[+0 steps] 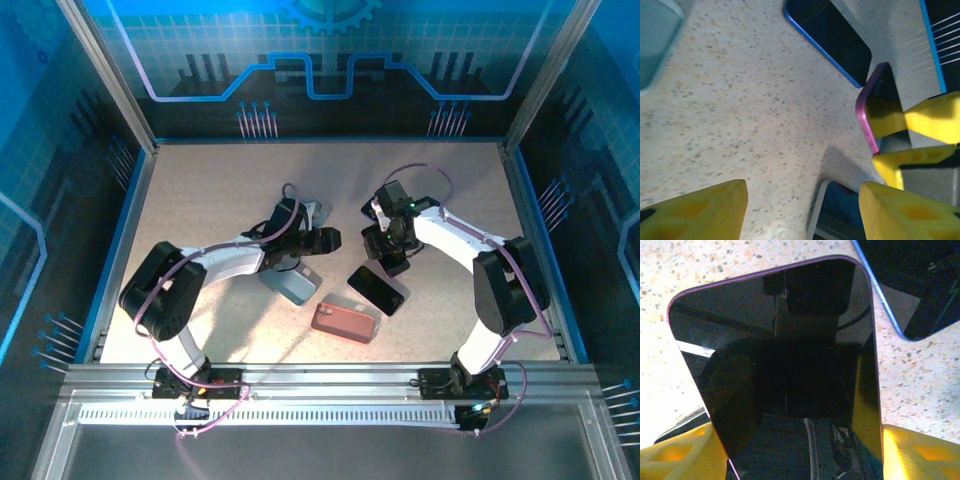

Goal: Put the phone into the phone case

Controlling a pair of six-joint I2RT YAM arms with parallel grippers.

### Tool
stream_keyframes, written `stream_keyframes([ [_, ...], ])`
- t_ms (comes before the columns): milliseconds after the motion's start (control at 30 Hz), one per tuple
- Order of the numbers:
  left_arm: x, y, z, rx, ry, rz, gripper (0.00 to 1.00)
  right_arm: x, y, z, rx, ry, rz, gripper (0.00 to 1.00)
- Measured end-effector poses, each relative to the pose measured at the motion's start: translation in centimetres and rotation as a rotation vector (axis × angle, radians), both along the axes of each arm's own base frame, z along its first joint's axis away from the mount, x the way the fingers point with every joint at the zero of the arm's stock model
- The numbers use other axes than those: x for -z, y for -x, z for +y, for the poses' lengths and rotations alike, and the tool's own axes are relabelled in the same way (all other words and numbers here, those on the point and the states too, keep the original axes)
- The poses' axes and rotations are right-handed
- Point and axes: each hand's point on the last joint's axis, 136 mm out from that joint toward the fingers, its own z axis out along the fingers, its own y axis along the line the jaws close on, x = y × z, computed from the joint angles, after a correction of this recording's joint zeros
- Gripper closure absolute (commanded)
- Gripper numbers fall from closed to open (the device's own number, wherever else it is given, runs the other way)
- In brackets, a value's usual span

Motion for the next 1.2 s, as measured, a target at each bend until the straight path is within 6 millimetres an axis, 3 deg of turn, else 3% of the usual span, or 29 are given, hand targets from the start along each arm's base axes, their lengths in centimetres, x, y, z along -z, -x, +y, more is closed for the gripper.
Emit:
stream_keyframes([
  [300,0.9,-0.6,-2.3,0.023,0.113,0.054,0.41,-0.6,0.7,2.1,-0.051,-0.042,0.013,0.29],
  [500,0.4,-0.8,-3.2,0.033,0.16,0.055,0.41,-1.0,0.8,3.0,-0.07,-0.068,0.013,0.29],
  [700,-0.2,-1.1,-3.9,0.039,0.189,0.044,0.44,-1.0,1.0,3.4,-0.078,-0.085,0.023,0.29],
  [1200,0.6,-1.2,-4.8,0.042,0.194,0.065,0.55,-1.3,1.4,3.7,-0.076,-0.094,0.042,0.29],
])
